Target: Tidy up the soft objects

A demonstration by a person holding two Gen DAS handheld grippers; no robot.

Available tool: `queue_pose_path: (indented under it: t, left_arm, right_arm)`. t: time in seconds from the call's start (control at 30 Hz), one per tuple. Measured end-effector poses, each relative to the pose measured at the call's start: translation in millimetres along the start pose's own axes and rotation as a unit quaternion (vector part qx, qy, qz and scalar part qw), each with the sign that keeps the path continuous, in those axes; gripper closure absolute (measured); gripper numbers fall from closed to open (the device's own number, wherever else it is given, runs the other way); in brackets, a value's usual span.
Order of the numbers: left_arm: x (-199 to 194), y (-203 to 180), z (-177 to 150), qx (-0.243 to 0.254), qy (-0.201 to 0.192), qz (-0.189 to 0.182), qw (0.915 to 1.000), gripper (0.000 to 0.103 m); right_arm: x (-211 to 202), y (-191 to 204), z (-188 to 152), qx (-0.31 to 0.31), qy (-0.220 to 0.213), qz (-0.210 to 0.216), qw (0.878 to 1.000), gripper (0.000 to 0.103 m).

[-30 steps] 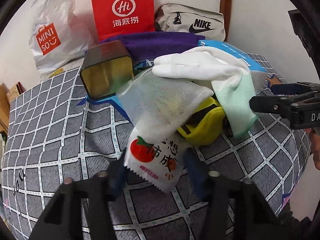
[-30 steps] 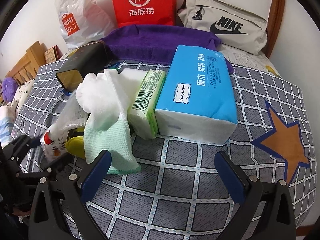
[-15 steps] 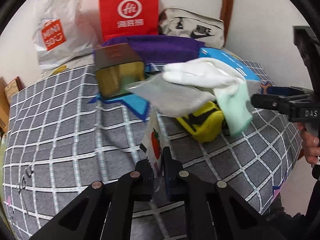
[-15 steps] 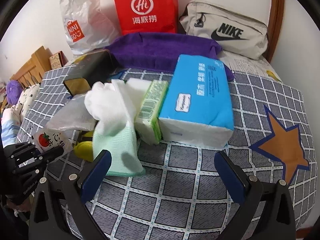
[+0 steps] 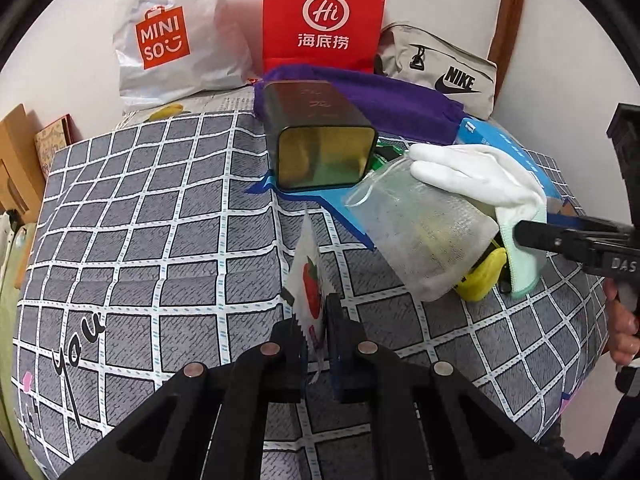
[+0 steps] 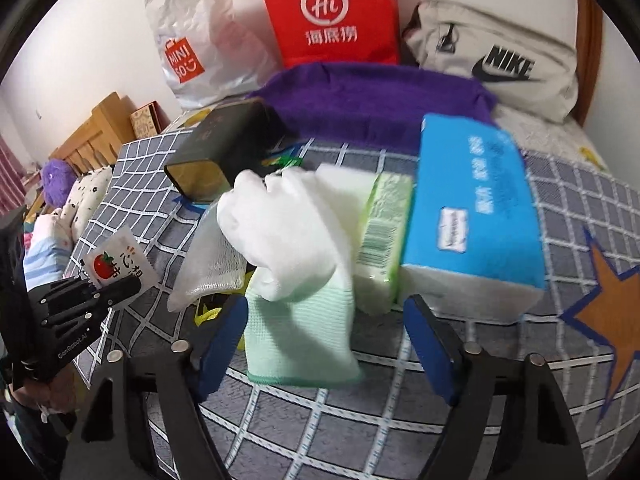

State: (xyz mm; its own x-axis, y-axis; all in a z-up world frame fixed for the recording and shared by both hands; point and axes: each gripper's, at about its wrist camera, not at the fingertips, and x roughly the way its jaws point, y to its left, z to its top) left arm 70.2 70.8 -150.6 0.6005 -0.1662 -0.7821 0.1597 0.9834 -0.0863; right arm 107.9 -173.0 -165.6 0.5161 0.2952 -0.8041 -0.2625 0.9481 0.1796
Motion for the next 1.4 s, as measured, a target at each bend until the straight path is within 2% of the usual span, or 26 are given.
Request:
queue_pose_path:
  t: [0.1, 0.17, 0.27, 0.4, 0.83, 1.27, 1.4]
  left_arm:
    - [5.1, 2.4, 1.9, -0.006, 0.008, -0.004, 0.9999, 0.094]
    - [6.4, 3.5, 4.3, -0.01, 0.011, -0.005, 0.9999, 0.094]
    - [5.6, 5.2, 9.3, -0.015, 0.01, -0.012, 0.9998, 0.094]
    - [3.1, 4.8, 18.1, -0.013, 0.008, -0.011, 0.9998, 0.094]
    - [-18.7, -1.1, 56.9, -0.015, -0.016, -0.021, 0.9995, 0.094]
    - [-32.8, -4.1, 93.5, -0.016, -0.033, -0.017, 0.9992, 0.094]
    - [-34.6, -5.4, 104.2, -0.013, -0.039, -0.021, 0.9989, 0.094]
  right_arm:
    - [2.9, 3.2, -0.5, -0.001, -0.01, 0.003, 1.0, 0.045]
    - [-0.2, 5.6, 0.1, -0.013, -0.015, -0.001, 1.0, 0.069]
    - [-8.9, 3.9, 1.4, -0.022, -0.022, 0.003, 1.0, 0.082]
    - [-25.2, 0.2, 3.1, -0.023, -0.028, 0.026, 0.999, 0.09]
    - [-81.7, -12.7, 24.3, -0.023, -0.081, 0.041, 0.996, 0.091]
    - [-107.8, -21.2, 54.9, -0.024, -0.113, 0.05, 0.992, 0.091]
    - [-111.3, -21.6, 61.6, -0.025, -0.113, 0.076, 0.99, 0.091]
